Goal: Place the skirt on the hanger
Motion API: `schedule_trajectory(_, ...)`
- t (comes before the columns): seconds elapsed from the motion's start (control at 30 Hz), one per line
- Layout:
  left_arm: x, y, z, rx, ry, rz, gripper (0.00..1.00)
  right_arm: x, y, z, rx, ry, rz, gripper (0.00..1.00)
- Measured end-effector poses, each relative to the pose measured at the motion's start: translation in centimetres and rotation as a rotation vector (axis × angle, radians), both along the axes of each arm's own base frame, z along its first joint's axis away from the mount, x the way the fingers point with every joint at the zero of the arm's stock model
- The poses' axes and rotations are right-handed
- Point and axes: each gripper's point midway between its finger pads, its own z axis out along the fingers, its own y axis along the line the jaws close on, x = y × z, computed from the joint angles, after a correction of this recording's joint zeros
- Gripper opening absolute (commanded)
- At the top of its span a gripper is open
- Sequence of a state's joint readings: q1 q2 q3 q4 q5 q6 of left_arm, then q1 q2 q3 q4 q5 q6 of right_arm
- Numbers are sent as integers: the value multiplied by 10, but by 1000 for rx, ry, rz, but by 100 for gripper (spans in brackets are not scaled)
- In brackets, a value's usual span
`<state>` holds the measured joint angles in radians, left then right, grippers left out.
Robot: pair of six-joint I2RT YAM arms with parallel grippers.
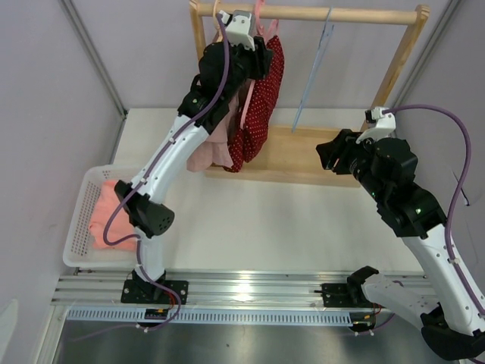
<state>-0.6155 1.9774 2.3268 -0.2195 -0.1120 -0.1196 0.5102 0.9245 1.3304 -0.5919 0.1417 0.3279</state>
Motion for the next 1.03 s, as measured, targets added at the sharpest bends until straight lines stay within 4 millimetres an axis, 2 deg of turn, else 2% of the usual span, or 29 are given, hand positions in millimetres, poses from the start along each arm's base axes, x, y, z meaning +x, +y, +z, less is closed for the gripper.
schedule_trajectory(0.17, -30, 0, 25, -5, -45, -54, 51, 2, -1, -1, 1, -1, -6, 52)
schedule_trajectory(0.27, -58, 3, 43, -12, -71, -98, 52, 4, -2, -4, -1, 4, -10, 54)
schedule_trajectory(0.37, -89, 16, 53, -18, -81, -125, 52, 4, -1, -9, -4, 14, -4, 55)
schedule_trajectory(0.57, -166, 72, 24, -14, -34, -140, 55, 6, 1, -20, -12, 40, 11, 67)
schedule_trajectory(0.73, -224, 125, -26, -21, 17, -107, 54, 5, 2, -44, -40, 96, 16, 68)
schedule_trajectory(0.8, -239, 140, -51, -15, 56, -90, 54, 4, 2, -52, -51, 119, 15, 66)
schedule_trajectory(0.87, -249, 149, -64, -23, 75, -78, 54, 4, 1, -61, -57, 138, 12, 65)
schedule_trajectory(1.03, -261, 160, -97, -24, 142, -69, 55, 4, -2, -80, -72, 182, -11, 69)
